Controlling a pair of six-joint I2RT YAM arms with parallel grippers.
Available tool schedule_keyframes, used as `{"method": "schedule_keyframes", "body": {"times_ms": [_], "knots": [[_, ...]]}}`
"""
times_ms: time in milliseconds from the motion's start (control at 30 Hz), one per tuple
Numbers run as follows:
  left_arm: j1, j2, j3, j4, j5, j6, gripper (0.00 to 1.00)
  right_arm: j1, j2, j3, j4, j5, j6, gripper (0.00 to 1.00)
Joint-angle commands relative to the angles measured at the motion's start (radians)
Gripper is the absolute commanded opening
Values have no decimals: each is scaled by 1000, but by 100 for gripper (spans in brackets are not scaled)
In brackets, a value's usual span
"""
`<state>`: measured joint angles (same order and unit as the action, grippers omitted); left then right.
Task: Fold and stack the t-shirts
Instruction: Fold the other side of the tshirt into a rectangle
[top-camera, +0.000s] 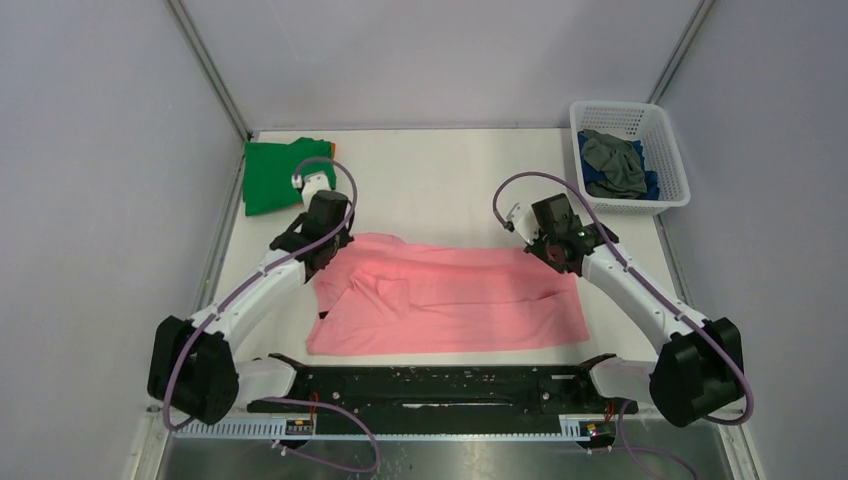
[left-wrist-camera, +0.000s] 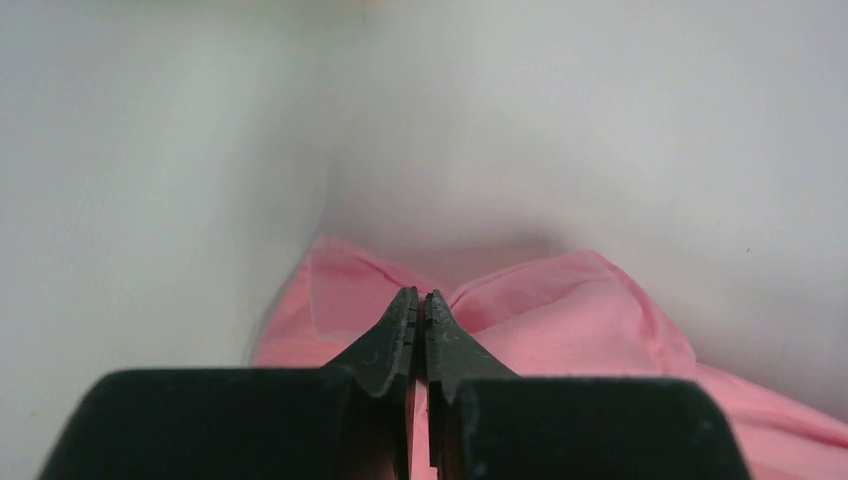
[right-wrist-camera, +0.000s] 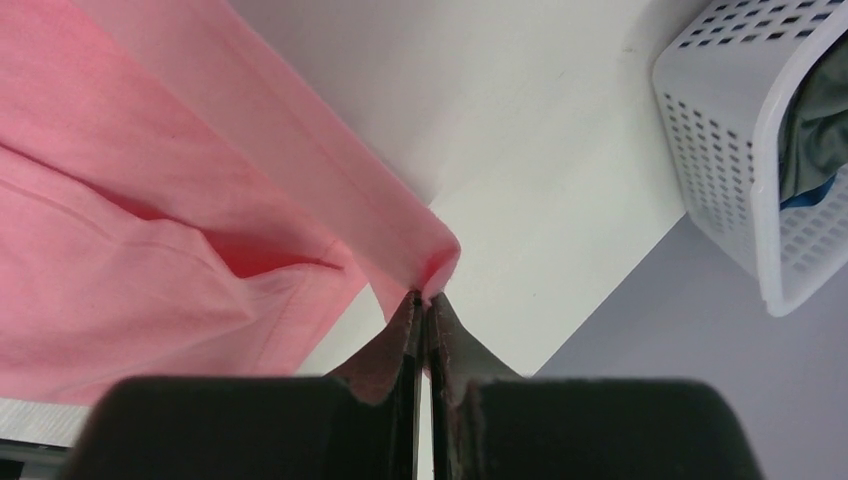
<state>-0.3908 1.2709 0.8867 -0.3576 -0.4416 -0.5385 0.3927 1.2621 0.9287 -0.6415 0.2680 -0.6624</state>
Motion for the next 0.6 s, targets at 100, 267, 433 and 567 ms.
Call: {"method": "schedule_keyframes", "body": {"times_ms": [100, 267, 433, 567], "knots": [[2, -221, -159, 30, 16, -76, 0, 6, -113, -67, -34, -52, 162, 0], [-9, -336, -257, 44, 81, -135, 0, 21, -179, -134, -41, -135, 166, 0], [-18, -404, -342, 34, 74, -187, 0, 57, -211, -196, -43, -143, 154, 0], [-22, -448, -417, 11, 82, -243, 0, 88, -197, -204, -79, -56, 183, 0]]}}
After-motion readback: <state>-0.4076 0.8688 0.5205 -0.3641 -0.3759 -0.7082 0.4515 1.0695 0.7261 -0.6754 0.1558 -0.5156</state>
